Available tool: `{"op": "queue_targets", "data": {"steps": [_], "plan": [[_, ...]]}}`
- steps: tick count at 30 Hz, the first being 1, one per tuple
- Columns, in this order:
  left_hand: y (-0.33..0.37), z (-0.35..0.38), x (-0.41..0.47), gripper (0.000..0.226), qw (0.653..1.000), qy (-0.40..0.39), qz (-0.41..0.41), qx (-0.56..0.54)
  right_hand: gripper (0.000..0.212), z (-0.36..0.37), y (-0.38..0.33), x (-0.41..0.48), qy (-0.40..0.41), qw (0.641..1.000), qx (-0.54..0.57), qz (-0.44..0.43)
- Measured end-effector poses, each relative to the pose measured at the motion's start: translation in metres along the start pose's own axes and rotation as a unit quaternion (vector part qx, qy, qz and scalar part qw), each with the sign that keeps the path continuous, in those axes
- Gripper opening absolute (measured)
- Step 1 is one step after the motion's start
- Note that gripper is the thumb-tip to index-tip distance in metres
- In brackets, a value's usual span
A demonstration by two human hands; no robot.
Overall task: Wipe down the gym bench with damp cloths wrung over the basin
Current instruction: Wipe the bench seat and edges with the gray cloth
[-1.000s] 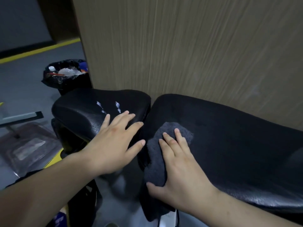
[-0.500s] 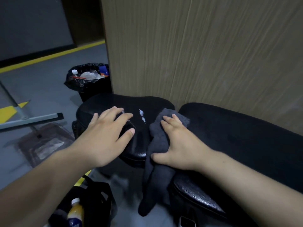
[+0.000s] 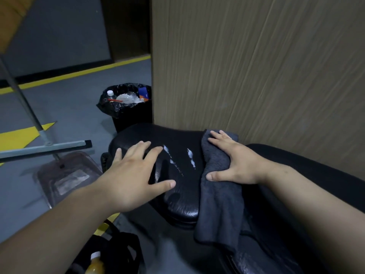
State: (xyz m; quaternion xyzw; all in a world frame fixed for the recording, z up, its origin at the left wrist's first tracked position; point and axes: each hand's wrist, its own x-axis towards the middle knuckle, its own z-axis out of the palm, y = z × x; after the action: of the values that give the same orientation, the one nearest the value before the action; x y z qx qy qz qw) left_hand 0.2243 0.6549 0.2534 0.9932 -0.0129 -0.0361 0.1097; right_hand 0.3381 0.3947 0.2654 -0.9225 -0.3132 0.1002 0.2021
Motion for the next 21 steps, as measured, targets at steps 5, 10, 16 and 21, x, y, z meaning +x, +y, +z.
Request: {"op": "queue_targets", "data": {"steps": [5, 10, 16, 21], "plan": [[-0.011, 0.003, 0.008, 0.121, 0.998, -0.005, -0.068, 0.014, 0.126, 0.015, -0.025, 0.030, -0.003, 1.000, -0.026, -0.017], [-0.021, 0.002, 0.008, 0.125, 0.991, -0.015, -0.130, 0.001, 0.123, 0.030, -0.058, 0.068, -0.007, 0.999, -0.023, -0.045], [-0.050, -0.003, 0.010, 0.100, 0.997, 0.048, -0.055, -0.019, 0.125, 0.044, -0.087, 0.113, -0.014, 0.997, 0.007, -0.079], [-0.067, 0.004, 0.017, 0.105, 0.996, 0.020, -0.075, -0.045, 0.138, 0.044, -0.093, 0.138, -0.052, 0.993, -0.003, -0.106]]}}
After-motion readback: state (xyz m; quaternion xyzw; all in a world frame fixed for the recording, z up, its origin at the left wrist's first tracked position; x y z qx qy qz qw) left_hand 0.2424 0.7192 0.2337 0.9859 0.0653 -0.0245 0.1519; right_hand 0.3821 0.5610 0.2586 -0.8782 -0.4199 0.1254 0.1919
